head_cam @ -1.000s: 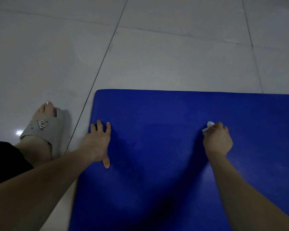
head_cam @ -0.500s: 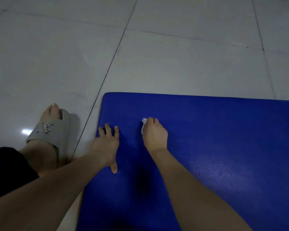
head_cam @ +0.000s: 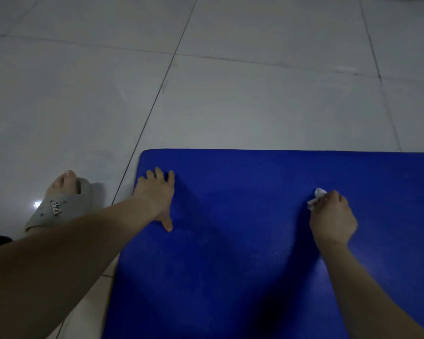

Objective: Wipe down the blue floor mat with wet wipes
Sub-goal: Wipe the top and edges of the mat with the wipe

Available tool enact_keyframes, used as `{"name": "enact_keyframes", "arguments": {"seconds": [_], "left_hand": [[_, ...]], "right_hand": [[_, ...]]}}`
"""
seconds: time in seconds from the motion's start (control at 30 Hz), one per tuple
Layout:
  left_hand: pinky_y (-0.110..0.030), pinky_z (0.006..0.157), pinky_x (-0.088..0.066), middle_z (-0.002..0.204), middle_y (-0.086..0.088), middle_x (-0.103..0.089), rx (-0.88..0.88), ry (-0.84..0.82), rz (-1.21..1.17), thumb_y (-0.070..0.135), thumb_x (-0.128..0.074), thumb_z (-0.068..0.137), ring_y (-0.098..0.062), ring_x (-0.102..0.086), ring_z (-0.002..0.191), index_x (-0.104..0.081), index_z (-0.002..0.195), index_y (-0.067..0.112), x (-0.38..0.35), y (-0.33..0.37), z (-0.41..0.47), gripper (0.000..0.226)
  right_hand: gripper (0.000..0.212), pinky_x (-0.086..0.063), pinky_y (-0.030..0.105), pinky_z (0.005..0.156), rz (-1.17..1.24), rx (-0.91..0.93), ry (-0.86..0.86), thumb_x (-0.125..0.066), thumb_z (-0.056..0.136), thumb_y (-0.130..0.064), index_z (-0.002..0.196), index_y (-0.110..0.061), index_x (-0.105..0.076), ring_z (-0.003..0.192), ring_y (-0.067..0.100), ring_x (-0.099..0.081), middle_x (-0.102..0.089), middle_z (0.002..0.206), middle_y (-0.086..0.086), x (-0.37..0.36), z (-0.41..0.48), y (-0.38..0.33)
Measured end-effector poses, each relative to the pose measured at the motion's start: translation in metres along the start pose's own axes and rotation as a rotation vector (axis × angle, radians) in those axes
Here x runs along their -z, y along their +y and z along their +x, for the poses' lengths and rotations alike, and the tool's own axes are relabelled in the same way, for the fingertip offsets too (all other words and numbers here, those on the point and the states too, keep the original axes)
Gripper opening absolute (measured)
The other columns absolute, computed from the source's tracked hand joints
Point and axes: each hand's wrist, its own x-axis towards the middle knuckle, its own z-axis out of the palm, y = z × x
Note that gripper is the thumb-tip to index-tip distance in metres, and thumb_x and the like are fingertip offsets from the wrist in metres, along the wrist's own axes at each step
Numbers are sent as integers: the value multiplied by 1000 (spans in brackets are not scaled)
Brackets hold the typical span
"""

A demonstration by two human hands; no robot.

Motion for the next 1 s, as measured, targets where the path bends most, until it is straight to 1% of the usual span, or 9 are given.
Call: {"name": "enact_keyframes", "arguments": {"seconds": [0.1,0.2,0.3,0.43,0.6,0.7,0.8,0.87,1.0], "left_hand": [[-47,107,-45,161,-28,-6,-26,6,-54,72,-89,47,-44,-27,144,12,160,10,-10,2,7,164],[-45,104,-48,161,-28,-6,-35,11,-64,71,-90,47,-43,-28,143,12,160,9,-11,4,8,164],[-44,104,-48,161,-27,-4,-31,22,-82,70,-90,47,-42,-25,145,12,160,10,-15,4,9,164],[-44,102,-48,160,-27,-6,-32,37,-103,70,-91,45,-43,-25,144,9,160,9,-17,3,10,164],[-46,104,-48,160,-27,-7,-33,52,-120,69,-91,46,-45,-26,144,7,160,8,-17,4,8,163],[-47,103,-49,160,-27,-6,-31,38,-130,69,-92,45,-44,-25,144,9,160,9,-15,3,7,164],[-46,102,-50,160,-25,-7,-30,32,-138,69,-92,45,-43,-25,144,9,160,10,-14,4,6,164],[-45,102,-50,160,-25,-7,-33,32,-142,69,-92,44,-43,-25,144,9,160,11,-15,3,6,164],[-44,100,-52,160,-25,-7,-28,40,-140,68,-92,44,-42,-26,143,9,160,11,-15,3,7,164]], "right_hand": [[25,-33,32,51,72,50,90,-53,104,-18,90,2,-58,65,36,-58,-62,86,23,-17,-6,-25],[20,-30,27,47,94,185,116,-58,101,-14,85,-2,-58,58,31,-56,-61,77,18,-33,-20,-71],[11,-27,26,45,86,332,71,-71,89,-6,87,-7,-60,56,27,-56,-60,75,13,-42,-41,-124],[19,-28,26,46,40,559,-4,-79,77,-5,86,-11,-63,55,21,-54,-59,72,7,-51,-79,-183],[22,-38,30,47,19,759,-35,-81,73,-7,85,-12,-63,54,20,-54,-57,69,4,-43,-80,-187],[27,-41,31,51,-2,664,-120,-81,68,-8,86,-10,-61,60,25,-59,-62,76,7,-31,-53,-159],[10,-43,30,56,-86,478,-173,-68,88,-21,93,-17,-61,72,23,-61,-63,90,2,-29,-12,-107],[10,-39,29,54,-135,348,-125,-64,92,-24,92,-16,-57,72,24,-61,-62,90,3,-23,14,-66],[18,-37,34,54,-137,141,-22,-61,97,-16,102,-1,-53,73,36,-62,-63,95,20,-10,42,-22]]}}
